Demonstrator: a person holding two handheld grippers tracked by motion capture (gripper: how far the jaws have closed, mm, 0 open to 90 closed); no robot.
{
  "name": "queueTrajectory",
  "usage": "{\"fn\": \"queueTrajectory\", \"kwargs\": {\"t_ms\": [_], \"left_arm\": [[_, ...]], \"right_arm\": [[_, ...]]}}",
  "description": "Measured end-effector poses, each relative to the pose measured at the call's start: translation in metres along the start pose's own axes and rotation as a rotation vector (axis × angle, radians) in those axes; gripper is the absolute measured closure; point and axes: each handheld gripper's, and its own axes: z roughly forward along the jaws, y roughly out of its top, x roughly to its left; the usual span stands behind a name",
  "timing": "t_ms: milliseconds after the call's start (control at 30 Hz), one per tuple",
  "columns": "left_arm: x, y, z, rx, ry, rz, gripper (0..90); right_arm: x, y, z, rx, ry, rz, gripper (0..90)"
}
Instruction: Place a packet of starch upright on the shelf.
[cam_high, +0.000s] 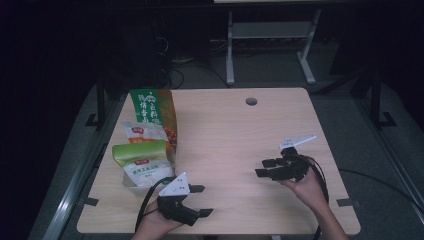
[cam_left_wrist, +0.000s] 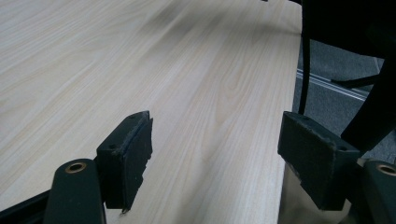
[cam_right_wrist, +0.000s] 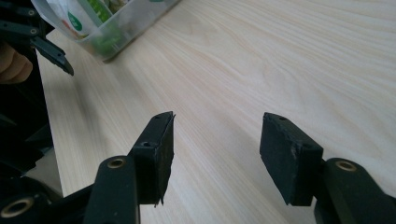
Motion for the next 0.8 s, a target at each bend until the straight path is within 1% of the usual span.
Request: {"fn": "queueTrajectory", "kwargs": {"t_ms": [33,100,167,333,500,533,633,800], "left_arm": [[0.000,0.000,0.000,0.001,0.004,0.000,25.9],[0.000,0.000,-0.001,0.003,0.006,0.002,25.9],[0.001,0.000,-0.001,0.003,0.008,0.005,25.9],[0.001,0.000,-0.001,0.003,0.008,0.000,25.9],[0.001,-0.001,0.000,0.006,0.007,-0.001,25.9],[0.000,-0.001,0.000,0.006,0.005,-0.004,25.9],[0.000,-0.001,0.001,0.006,0.004,-0.005,25.9],[0.000,-0.001,0.000,0.009,0.005,-0.003,25.9]], "right_arm": [[0.000,-0.001,0.000,-0.006,-0.003,-0.001,43.7],[0.001,-0.004,-0.002,0.000,-0.006,-0.001,43.5],[0.000,-0.008,-0.003,-0.009,0.001,0.001,43.3],[0.001,-0.018,-0.006,-0.003,0.001,0.017,42.9],[0.002,-0.026,-0.009,-0.010,-0.005,0.011,42.9],[0.003,-0.027,-0.010,-0.009,-0.006,0.017,42.9],[0.005,-0.031,-0.014,-0.011,-0.013,0.006,42.9],[0.007,-0.038,-0.020,-0.018,-0.020,0.013,42.8]]}}
